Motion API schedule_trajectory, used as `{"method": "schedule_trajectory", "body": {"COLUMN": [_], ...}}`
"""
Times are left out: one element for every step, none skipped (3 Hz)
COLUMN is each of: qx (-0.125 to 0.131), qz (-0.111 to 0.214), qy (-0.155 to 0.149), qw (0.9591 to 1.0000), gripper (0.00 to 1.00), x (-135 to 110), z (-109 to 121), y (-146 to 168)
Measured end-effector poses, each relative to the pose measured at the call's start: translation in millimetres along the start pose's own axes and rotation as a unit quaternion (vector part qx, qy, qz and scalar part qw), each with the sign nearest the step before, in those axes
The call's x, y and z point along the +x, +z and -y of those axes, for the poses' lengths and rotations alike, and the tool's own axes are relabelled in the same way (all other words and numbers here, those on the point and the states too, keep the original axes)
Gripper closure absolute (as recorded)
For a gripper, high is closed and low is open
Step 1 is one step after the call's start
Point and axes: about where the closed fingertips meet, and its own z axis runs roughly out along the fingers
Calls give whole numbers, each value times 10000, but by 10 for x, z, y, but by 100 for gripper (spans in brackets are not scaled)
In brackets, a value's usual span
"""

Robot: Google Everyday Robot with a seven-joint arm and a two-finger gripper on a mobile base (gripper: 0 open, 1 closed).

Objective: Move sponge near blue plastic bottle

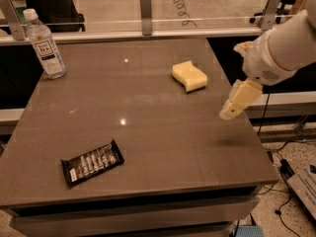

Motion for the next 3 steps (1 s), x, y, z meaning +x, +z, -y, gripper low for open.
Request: {"method": "schedule_trajectory", "body": {"qx": [-18,-173,-367], "qz": [177,356,605], "qy": [368,828,1270], "qw": [9992,9958,9894], "gripper": [0,0,0], "x": [100,171,125], "z": [255,418,542], "y": [350,703,987]}}
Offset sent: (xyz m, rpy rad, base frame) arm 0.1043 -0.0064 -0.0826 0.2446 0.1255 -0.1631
